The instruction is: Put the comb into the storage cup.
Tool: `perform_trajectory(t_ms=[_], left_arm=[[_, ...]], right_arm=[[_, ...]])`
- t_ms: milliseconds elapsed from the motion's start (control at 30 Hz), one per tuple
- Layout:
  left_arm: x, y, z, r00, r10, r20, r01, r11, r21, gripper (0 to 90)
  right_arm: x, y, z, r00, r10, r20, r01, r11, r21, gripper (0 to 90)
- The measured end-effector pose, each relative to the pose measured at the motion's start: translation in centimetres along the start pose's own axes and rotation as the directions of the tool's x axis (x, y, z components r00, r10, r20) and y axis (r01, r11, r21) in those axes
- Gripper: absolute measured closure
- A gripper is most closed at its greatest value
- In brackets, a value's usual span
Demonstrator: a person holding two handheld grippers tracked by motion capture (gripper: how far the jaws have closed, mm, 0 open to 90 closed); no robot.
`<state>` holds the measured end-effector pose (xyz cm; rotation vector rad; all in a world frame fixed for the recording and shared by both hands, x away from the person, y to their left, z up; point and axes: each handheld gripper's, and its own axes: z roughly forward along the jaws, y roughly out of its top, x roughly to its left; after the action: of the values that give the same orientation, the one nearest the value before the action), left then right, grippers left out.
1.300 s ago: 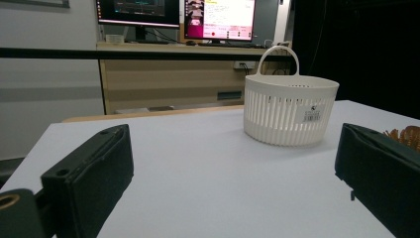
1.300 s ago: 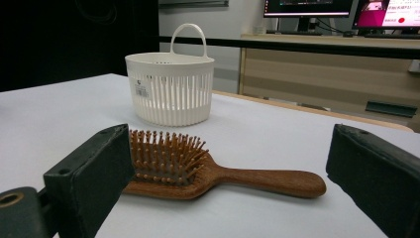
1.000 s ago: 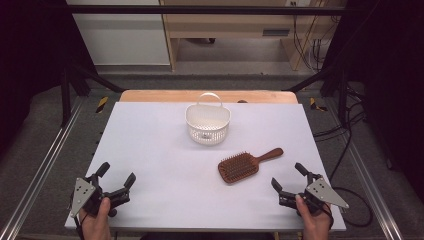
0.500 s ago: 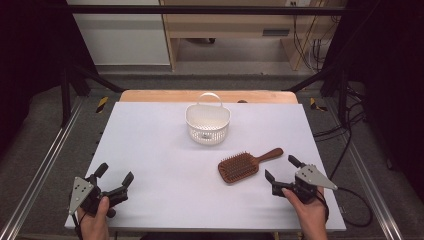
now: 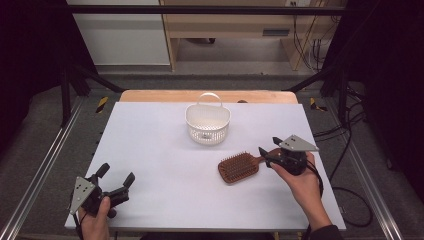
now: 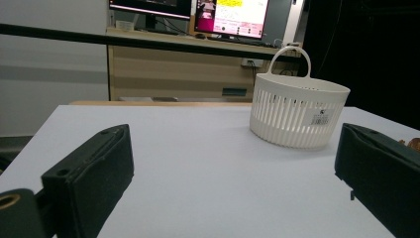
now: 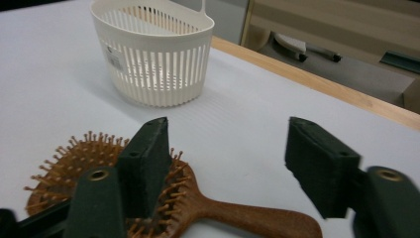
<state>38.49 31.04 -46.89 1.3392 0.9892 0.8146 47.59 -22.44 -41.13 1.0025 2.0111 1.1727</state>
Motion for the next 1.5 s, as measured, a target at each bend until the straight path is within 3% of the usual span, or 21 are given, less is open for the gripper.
perform_trajectory(t_ms=[200, 300, 433, 567, 600, 633, 800, 967, 1033, 1067, 1133, 1267, 1367, 1500], left_arm=[[0.2, 0.1, -0.1, 0.9999, -0.009, -0.004, 0.009, 0.9999, -0.007, 2.1], [0.1, 0.1, -0.1, 0.9999, -0.010, -0.003, 0.010, 0.9999, -0.006, 2.1], [0.2, 0.1, 0.0, 1.0000, -0.009, -0.001, 0.009, 0.9999, -0.005, 2.2], [0.2, 0.1, 0.0, 1.0000, -0.009, 0.001, 0.009, 1.0000, -0.003, 2.2], [0.2, 0.1, 0.0, 1.0000, -0.009, 0.001, 0.009, 1.0000, -0.003, 2.2], [0.1, 0.1, 0.0, 1.0000, -0.009, 0.002, 0.009, 1.0000, -0.003, 2.2], [0.1, 0.1, 0.0, 0.9999, -0.009, 0.008, 0.009, 1.0000, -0.002, 2.2], [0.2, 0.1, 0.0, 1.0000, -0.010, 0.000, 0.010, 0.9999, -0.004, 2.4], [0.2, 0.1, 0.0, 0.9999, -0.012, 0.000, 0.012, 0.9999, -0.005, 2.4], [0.2, 0.1, -0.1, 0.9999, -0.013, -0.002, 0.013, 0.9999, -0.006, 2.4], [0.3, 0.1, -0.1, 0.9999, -0.017, -0.004, 0.017, 0.9998, -0.006, 2.5], [0.3, 0.1, 0.0, 0.9999, -0.016, -0.005, 0.016, 0.9999, -0.004, 2.6], [0.3, 0.1, -0.1, 0.9998, -0.017, -0.007, 0.017, 0.9998, -0.005, 2.6], [0.4, 0.1, -0.1, 0.9996, -0.025, -0.010, 0.025, 0.9997, -0.006, 2.7]], right_arm=[[-0.5, 0.6, 2.5, 0.9997, -0.022, -0.014, 0.023, 0.996, 0.089, 65.5], [-0.6, 0.2, 3.7, 0.9995, -0.020, -0.023, 0.023, 0.989, 0.146, 75.9], [-0.7, -0.4, 5.2, 0.9993, -0.024, -0.027, 0.030, 0.972, 0.231, 85.4], [-0.8, -1.1, 6.6, 0.9991, -0.035, -0.022, 0.040, 0.952, 0.302, 89.2], [-0.8, -1.1, 6.6, 0.9991, -0.035, -0.022, 0.040, 0.952, 0.302, 89.2], [-0.8, -1.5, 7.2, 0.9984, -0.050, -0.025, 0.055, 0.939, 0.339, 90.0], [-0.2, -2.2, 8.1, 0.9934, -0.102, -0.052, 0.114, 0.910, 0.398, 90.0], [-0.1, -2.3, 8.1, 0.9919, -0.106, -0.071, 0.126, 0.901, 0.415, 90.0], [0.0, -2.3, 8.0, 0.9924, -0.101, -0.071, 0.121, 0.902, 0.415, 90.0], [0.1, -2.5, 7.7, 0.9939, -0.090, -0.064, 0.108, 0.910, 0.401, 90.0], [0.3, -2.7, 7.2, 0.9952, -0.082, -0.053, 0.096, 0.914, 0.394, 90.0], [0.5, -2.9, 6.4, 0.9962, -0.058, -0.065, 0.080, 0.912, 0.403, 90.0], [0.8, -3.4, 5.7, 0.9962, -0.043, -0.076, 0.071, 0.904, 0.421, 90.0], [1.0, -4.0, 4.9, 0.9964, -0.023, -0.081, 0.055, 0.904, 0.425, 90.0]])
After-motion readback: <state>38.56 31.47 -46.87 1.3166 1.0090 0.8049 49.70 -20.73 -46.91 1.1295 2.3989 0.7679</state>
